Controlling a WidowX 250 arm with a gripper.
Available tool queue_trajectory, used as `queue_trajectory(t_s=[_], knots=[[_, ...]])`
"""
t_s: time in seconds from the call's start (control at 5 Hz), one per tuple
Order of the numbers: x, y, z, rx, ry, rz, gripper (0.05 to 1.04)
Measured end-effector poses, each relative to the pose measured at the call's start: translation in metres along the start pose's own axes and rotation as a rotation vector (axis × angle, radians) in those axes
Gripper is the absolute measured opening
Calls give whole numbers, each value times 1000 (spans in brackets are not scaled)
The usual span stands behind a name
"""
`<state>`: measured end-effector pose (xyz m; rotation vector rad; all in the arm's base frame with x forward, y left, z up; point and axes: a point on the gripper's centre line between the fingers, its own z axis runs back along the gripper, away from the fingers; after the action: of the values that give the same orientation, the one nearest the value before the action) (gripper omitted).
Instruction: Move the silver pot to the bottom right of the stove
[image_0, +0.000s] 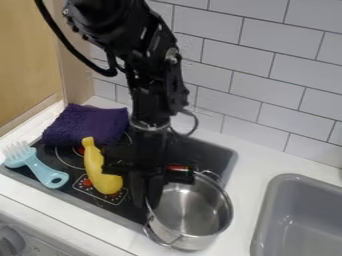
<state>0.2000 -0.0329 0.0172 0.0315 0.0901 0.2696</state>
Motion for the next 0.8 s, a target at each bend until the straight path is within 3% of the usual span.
queue_trajectory(t_s=[0.2, 0.4, 0.8], knots=[[1, 2, 0, 9, -9, -2, 75], [-6, 6, -3, 36, 20, 1, 233], [-15, 5, 14, 50, 12, -24, 804]])
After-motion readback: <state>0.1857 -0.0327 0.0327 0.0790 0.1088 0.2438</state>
